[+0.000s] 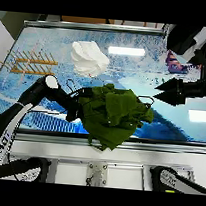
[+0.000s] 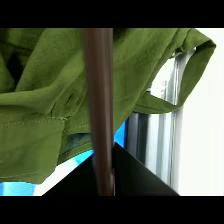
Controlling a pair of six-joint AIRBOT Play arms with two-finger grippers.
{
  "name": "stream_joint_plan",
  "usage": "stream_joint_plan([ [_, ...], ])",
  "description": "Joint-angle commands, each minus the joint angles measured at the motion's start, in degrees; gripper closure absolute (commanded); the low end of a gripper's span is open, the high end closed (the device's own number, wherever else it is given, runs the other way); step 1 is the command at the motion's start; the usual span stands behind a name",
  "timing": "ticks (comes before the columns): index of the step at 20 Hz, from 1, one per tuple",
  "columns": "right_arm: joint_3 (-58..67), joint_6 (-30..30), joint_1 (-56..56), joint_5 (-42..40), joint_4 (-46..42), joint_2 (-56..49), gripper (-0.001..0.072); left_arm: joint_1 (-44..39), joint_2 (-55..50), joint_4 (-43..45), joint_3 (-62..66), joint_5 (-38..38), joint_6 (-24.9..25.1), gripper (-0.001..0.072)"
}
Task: Fold the clothes and pants, and hang the long-sleeved shirts on hangers.
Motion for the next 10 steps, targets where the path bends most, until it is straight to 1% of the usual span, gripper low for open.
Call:
stream_joint_plan([
  [1, -1.1, -11.7, -0.4, 5.4, 1.8, -6.0, -0.0005, 0.0, 0.0, 0.0, 0.0, -0.8, 0.0, 0.0695],
  [5, -1.1, -16.9, 1.9, 5.6, 1.4, -10.3, -0.0006, 0.0, 0.0, 0.1, 0.0, -0.8, 0.0, 0.0694],
  [10, -1.2, -18.7, 6.3, 5.3, 1.4, -13.0, -0.0006, 0.0, 0.0, 0.1, 0.0, -0.8, 0.0, 0.0695],
])
